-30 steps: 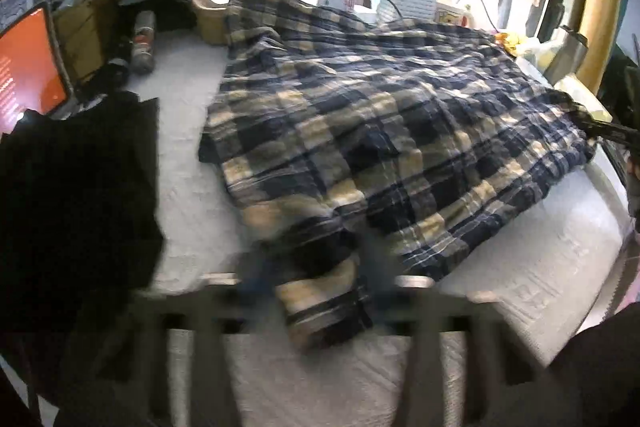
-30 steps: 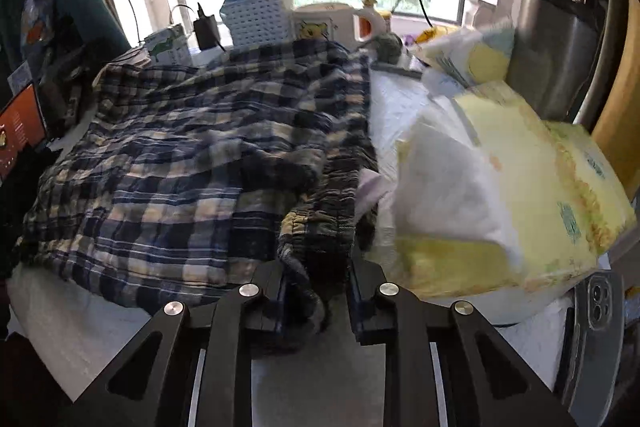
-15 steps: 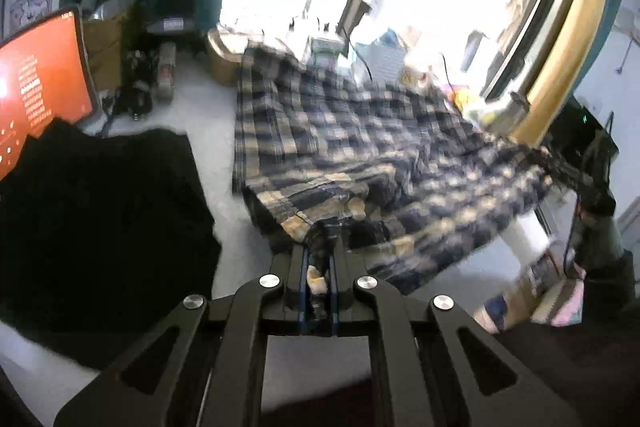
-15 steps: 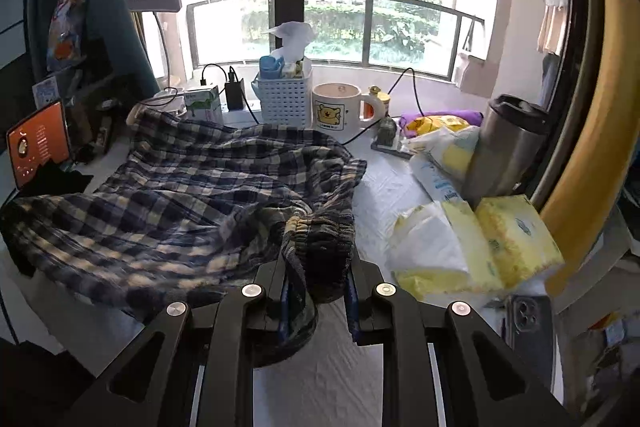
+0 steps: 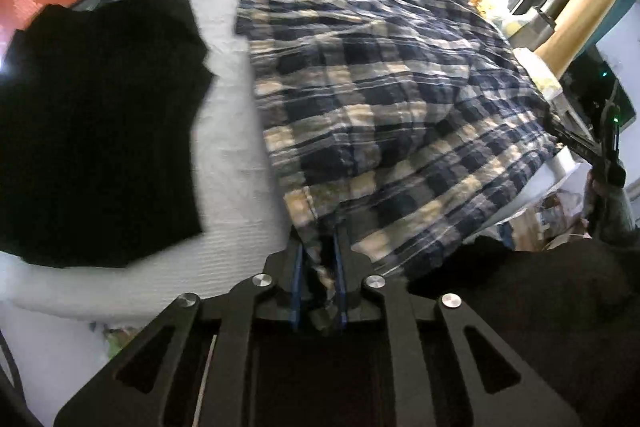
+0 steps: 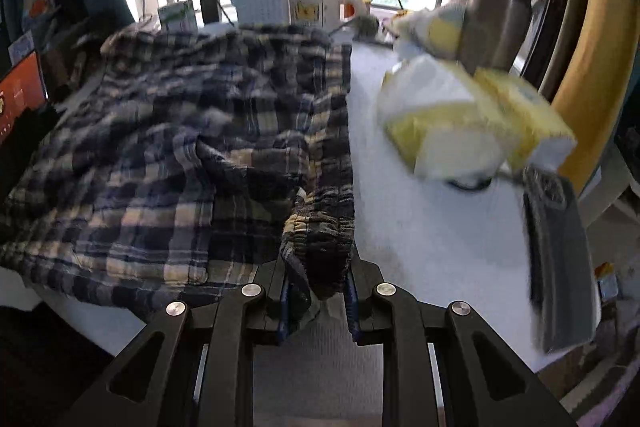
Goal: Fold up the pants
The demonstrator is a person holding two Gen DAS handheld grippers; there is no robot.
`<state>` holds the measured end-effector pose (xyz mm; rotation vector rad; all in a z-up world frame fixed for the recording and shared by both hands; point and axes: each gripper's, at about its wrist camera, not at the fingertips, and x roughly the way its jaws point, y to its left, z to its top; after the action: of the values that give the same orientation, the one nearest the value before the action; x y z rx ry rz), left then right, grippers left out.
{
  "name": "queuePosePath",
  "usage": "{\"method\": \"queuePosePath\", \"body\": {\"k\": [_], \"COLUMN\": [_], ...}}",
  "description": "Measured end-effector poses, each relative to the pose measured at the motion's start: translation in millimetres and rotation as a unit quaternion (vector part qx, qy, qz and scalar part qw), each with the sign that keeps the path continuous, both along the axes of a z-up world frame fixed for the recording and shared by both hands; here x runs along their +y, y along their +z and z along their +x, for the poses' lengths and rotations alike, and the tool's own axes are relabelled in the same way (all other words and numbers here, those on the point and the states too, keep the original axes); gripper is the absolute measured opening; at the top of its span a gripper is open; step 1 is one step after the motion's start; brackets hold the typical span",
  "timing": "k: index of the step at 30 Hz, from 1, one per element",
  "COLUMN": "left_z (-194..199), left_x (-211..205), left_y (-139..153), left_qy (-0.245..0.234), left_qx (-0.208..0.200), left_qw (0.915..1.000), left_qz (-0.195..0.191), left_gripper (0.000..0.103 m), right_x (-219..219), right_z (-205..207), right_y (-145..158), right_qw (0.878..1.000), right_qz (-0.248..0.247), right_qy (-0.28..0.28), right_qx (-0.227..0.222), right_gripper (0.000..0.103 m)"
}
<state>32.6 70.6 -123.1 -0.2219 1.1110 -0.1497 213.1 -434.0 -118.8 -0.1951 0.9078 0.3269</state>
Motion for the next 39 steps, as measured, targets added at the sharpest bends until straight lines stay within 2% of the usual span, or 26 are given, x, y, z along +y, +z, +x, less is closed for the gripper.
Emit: {"method": "queuePosePath", "body": {"k": [1,2,4,7,10,12,14,19,22,25,27,28,30,31,32,34,39], "left_z": [-2.1,-4.4,-4.4,4.8,36.6,62.2,90.2,138.2,143.4,142.9,137.0,134.9,132.8,132.1,134.0,136.0,137.7], "left_x": [4.4,13.7,29.6,45.3,59.1,61.2,59.4,43.8,30.3,23.9,23.2,20.6,17.6,14.5,15.9,23.1,30.7], "left_y": [4.1,8.7,17.2,29.5,37.8,38.0,34.6,14.5,4.4,-6.7,-7.5,-8.4,-10.3,-11.2,-11.6,-11.5,-8.3], "left_qy": [0.001,0.006,0.013,0.034,0.051,0.048,0.037,-0.015,-0.047,-0.058,-0.055,-0.054,-0.052,-0.046,-0.04,-0.028,0.004], "left_qx": [-0.002,-0.007,-0.01,-0.046,-0.098,-0.127,-0.149,-0.115,-0.092,-0.072,-0.087,-0.093,-0.103,-0.109,-0.11,-0.105,-0.113], "left_qw": [1.0,1.0,0.9998,0.9984,0.9938,0.9906,0.9881,0.9932,0.9946,0.9954,0.9943,0.9936,0.9916,0.9892,0.9887,0.9918,0.9903], "left_qz": [0.004,0.002,-0.011,0.005,0.01,0.01,0.009,-0.005,0.009,0.024,0.028,0.035,0.058,0.086,0.093,0.067,0.081], "left_gripper": [0.021,0.032,0.042,0.042,0.042,0.042,0.042,0.044,0.061,0.062,0.062,0.061,0.048,0.028,0.011,0.006,0.005], "right_x": [-1.7,-4.3,-9.0,-12.4,-17.4,-20.9,-22.4,-13.0,0.1,13.3,19.2,21.7,27.9,30.7,32.3,34.1,31.3], "right_z": [-0.7,-0.9,-0.3,-0.2,-2.7,-1.7,1.2,17.8,30.9,46.6,54.4,57.2,62.4,64.9,66.2,69.1,71.7], "right_y": [-2.2,-3.7,-3.6,1.8,13.2,21.5,28.2,39.8,39.6,31.4,26.4,23.7,18.0,15.1,13.5,10.7,10.9], "right_qw": [1.0,1.0,1.0,1.0,1.0,0.999,0.999,0.999,0.999,0.999,0.999,0.999,1.0,1.0,1.0,1.0,1.0], "right_qz": [0.001,0.007,0.018,0.02,0.022,0.023,0.025,0.026,0.029,0.031,0.032,0.032,0.027,0.025,0.024,0.022,0.025], "right_qy": [-0.001,-0.003,-0.008,-0.012,-0.014,-0.021,-0.023,-0.02,-0.01,-0.006,-0.003,-0.001,0.005,0.008,0.009,0.009,0.007], "right_qx": [0.002,0.004,0.008,0.007,-0.009,-0.02,-0.028,-0.039,-0.038,-0.026,-0.018,-0.014,-0.006,-0.002,0.0,0.003,0.003], "right_gripper": [0.022,0.022,0.024,0.031,0.042,0.056,0.056,0.056,0.056,0.056,0.056,0.056,0.056,0.056,0.056,0.056,0.056]}}
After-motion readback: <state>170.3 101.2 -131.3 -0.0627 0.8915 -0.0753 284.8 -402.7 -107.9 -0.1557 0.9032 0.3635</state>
